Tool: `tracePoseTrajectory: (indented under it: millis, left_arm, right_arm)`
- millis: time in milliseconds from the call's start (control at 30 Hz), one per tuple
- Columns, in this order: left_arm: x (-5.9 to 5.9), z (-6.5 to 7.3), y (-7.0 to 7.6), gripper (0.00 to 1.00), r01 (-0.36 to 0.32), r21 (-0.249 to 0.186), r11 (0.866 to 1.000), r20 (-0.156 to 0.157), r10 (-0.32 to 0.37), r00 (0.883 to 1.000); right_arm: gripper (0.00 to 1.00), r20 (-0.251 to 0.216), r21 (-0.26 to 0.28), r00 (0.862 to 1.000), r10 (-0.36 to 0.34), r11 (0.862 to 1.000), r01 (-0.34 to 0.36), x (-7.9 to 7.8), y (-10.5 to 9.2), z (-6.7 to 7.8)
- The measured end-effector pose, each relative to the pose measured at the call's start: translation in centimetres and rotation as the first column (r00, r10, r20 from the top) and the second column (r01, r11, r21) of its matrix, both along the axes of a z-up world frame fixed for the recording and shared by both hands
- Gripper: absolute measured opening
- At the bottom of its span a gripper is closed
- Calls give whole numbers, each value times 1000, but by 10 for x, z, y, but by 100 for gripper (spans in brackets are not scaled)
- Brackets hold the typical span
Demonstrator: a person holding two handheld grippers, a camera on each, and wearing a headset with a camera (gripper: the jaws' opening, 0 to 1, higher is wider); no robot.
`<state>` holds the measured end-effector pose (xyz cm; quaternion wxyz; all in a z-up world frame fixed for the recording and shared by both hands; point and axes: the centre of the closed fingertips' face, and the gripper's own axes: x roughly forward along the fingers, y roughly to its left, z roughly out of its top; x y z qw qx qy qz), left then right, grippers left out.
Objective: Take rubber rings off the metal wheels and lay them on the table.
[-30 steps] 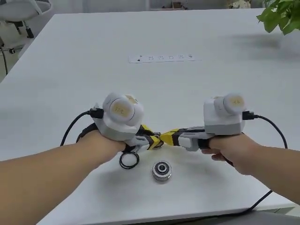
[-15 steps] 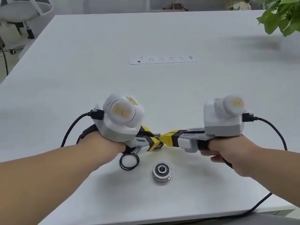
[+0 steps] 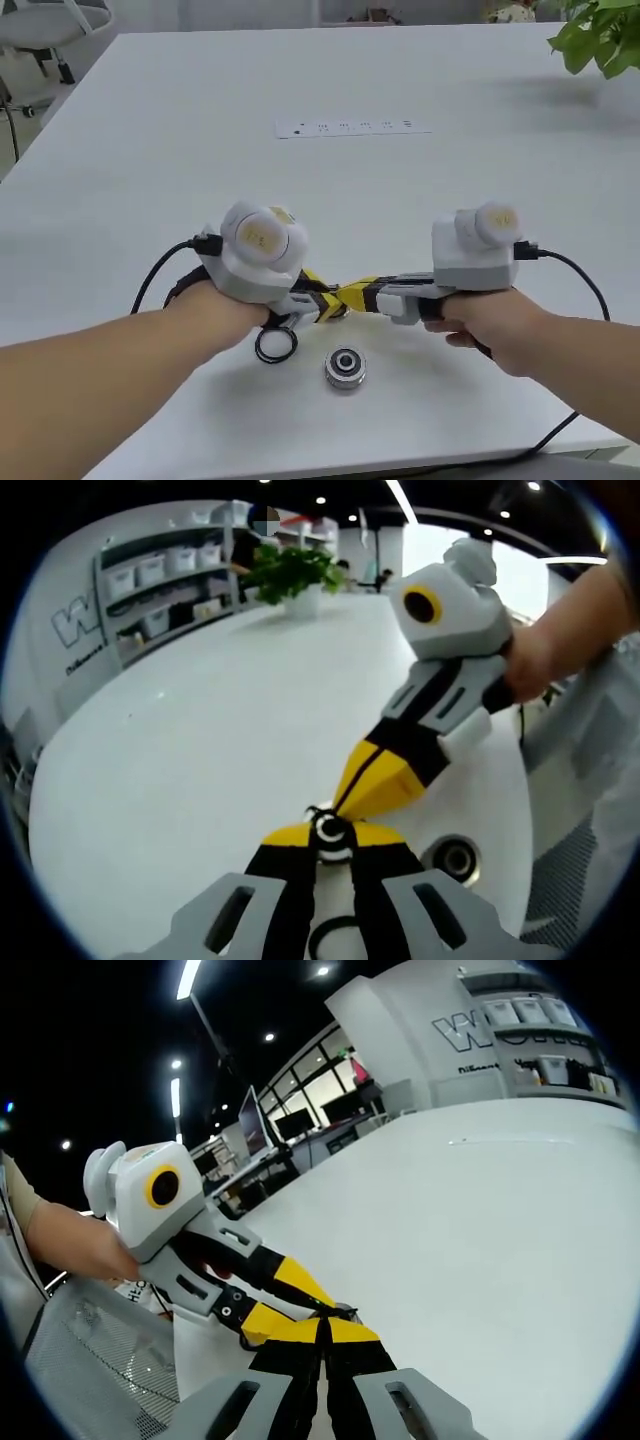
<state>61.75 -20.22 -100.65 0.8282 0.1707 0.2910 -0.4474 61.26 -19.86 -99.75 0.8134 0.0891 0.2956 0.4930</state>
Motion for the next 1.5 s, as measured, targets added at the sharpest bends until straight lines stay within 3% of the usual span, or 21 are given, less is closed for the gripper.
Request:
tracePoseTrajectory:
  millis: [1033,1400,1500]
  left_arm:
    - [1,0,0,13,5,-6,1000,-2,-5,1000]
    - [1,0,0,13,16,-9,1000,-6,-16,1000]
    - [0,1,-1,13,19,-11,1000,-7,-20,1000]
  right_arm:
    - [0,-18,77,999,33,997,-32,-7,3,11]
    - [0,-54,111,998,23,994,-17,-8,0,13]
    - [0,-62,97,998,6,995,0,-5,-2,10]
